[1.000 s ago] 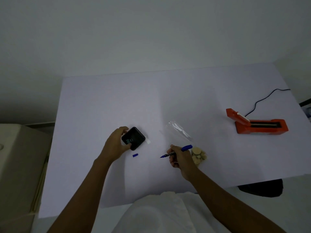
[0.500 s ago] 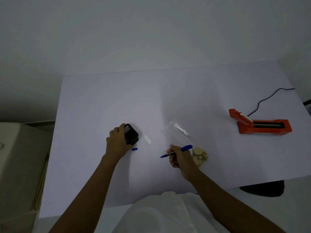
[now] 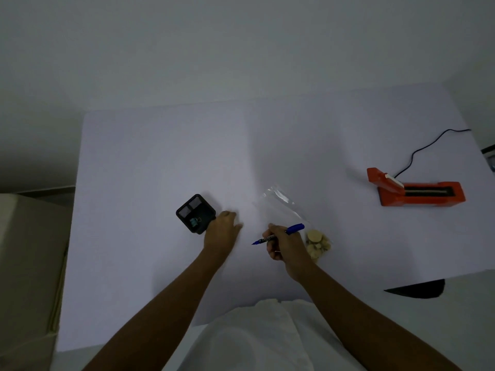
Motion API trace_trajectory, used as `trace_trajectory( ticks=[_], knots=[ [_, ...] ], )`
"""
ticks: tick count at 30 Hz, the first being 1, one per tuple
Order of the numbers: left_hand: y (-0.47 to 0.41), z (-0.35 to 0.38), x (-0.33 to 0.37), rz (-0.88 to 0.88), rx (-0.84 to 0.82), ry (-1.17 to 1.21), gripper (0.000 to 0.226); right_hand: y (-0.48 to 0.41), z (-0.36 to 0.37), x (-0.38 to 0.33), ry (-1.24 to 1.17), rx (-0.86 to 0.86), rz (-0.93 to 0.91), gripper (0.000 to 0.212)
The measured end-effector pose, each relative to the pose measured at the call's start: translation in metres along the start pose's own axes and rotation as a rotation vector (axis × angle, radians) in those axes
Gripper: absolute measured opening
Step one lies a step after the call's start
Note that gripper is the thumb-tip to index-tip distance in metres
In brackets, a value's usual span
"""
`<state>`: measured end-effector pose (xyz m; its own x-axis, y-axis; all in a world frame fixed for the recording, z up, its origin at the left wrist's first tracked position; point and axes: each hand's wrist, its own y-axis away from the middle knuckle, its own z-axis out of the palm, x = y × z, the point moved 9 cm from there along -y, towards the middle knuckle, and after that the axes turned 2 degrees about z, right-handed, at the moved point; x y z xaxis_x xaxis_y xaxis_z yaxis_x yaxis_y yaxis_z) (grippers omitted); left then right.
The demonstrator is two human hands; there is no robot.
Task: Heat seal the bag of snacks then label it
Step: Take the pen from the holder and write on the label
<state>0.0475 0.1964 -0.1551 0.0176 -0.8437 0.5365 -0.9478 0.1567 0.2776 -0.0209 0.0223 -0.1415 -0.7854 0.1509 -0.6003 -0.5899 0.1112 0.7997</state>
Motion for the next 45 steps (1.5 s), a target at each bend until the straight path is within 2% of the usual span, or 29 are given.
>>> trace_trajectory(
  ticks=[5, 14, 17, 22, 25, 28, 32, 40, 43, 45],
  knots=[
    [-0.008, 0.01, -0.016, -0.056, -0.026, -0.083, 0.032, -0.004, -0.005, 0.004, -0.003, 0.005, 0.004, 0.03],
    [-0.021, 0.009, -0.012, -0.005, -0.03, -0.299, 0.019, -0.012, -0.007, 0.009, -0.023, 0.012, 0.04, 0.03],
    [-0.026, 0.009, -0.01, -0.008, -0.012, -0.357, 0.008, -0.015, -0.003, 0.008, -0.018, -0.003, 0.032, 0.031],
    [-0.03, 0.009, -0.012, -0.003, 0.019, -0.352, 0.006, -0.023, -0.003, -0.001, -0.06, 0.05, -0.041, 0.031],
    [-0.029, 0.009, -0.015, -0.015, 0.045, -0.219, 0.013, -0.028, 0.001, -0.011, -0.039, 0.054, -0.137, 0.025],
    [-0.022, 0.001, -0.017, -0.076, 0.141, 0.055, 0.024, -0.035, 0.012, -0.017, 0.03, 0.036, -0.209, 0.015],
    [-0.011, 0.004, -0.023, -0.15, 0.188, 0.336, 0.028, -0.046, 0.033, -0.022, 0.127, -0.002, -0.297, 0.017],
    [-0.001, 0.012, -0.029, -0.269, 0.12, 0.741, 0.018, -0.061, 0.054, -0.024, 0.15, -0.06, -0.326, 0.017],
    [0.0, 0.018, -0.028, -0.315, 0.048, 0.829, 0.012, -0.062, 0.051, -0.021, 0.168, -0.06, -0.358, 0.025],
    [0.001, 0.019, -0.024, -0.278, 0.032, 0.81, 0.008, -0.06, 0.048, -0.023, 0.203, -0.039, -0.388, 0.025]
  ],
)
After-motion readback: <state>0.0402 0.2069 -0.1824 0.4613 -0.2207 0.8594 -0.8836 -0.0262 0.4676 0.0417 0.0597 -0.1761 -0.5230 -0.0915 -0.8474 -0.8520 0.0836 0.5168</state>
